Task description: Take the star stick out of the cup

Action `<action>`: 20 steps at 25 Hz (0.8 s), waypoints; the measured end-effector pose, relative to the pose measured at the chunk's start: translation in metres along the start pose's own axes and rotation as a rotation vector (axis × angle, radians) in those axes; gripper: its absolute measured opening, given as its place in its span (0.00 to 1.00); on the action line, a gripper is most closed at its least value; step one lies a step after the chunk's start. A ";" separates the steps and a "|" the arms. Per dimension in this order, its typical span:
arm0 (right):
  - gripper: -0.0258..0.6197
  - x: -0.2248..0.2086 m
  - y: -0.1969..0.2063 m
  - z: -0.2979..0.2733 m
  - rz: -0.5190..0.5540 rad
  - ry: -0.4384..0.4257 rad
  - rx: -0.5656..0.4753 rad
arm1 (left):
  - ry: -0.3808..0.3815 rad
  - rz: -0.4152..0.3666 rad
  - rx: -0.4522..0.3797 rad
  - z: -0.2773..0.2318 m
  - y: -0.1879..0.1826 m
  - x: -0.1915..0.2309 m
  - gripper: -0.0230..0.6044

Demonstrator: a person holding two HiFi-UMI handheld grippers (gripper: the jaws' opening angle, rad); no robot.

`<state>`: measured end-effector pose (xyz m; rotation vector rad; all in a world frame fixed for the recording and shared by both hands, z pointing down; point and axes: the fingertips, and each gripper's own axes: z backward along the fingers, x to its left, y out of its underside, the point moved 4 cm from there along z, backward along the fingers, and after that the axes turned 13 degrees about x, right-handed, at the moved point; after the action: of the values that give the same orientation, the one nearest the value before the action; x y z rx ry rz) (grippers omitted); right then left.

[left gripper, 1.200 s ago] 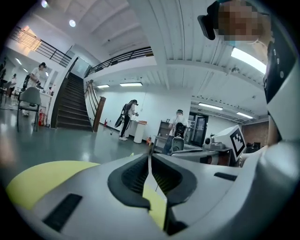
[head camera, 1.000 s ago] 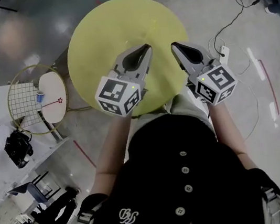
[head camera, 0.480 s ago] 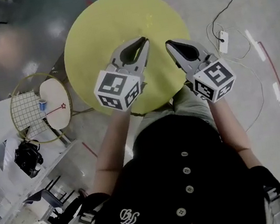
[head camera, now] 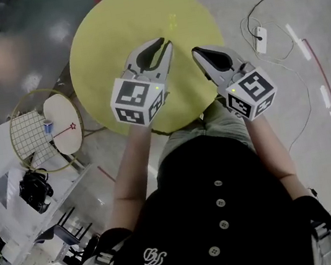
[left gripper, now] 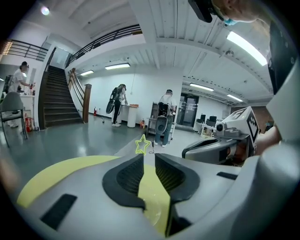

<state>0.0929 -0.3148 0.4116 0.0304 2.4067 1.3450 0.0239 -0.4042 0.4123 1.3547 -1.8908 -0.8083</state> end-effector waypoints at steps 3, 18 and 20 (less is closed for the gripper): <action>0.04 -0.001 0.002 -0.002 -0.011 0.001 0.007 | 0.011 0.000 0.040 -0.006 0.004 0.003 0.20; 0.05 -0.010 0.011 -0.010 -0.054 0.011 0.027 | 0.021 -0.076 0.149 -0.033 0.006 0.015 0.20; 0.04 -0.011 0.011 -0.011 -0.059 0.010 0.028 | 0.020 -0.072 0.161 -0.036 0.007 0.017 0.20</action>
<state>0.0978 -0.3197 0.4294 -0.0397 2.4152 1.2883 0.0451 -0.4222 0.4412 1.5306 -1.9351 -0.6874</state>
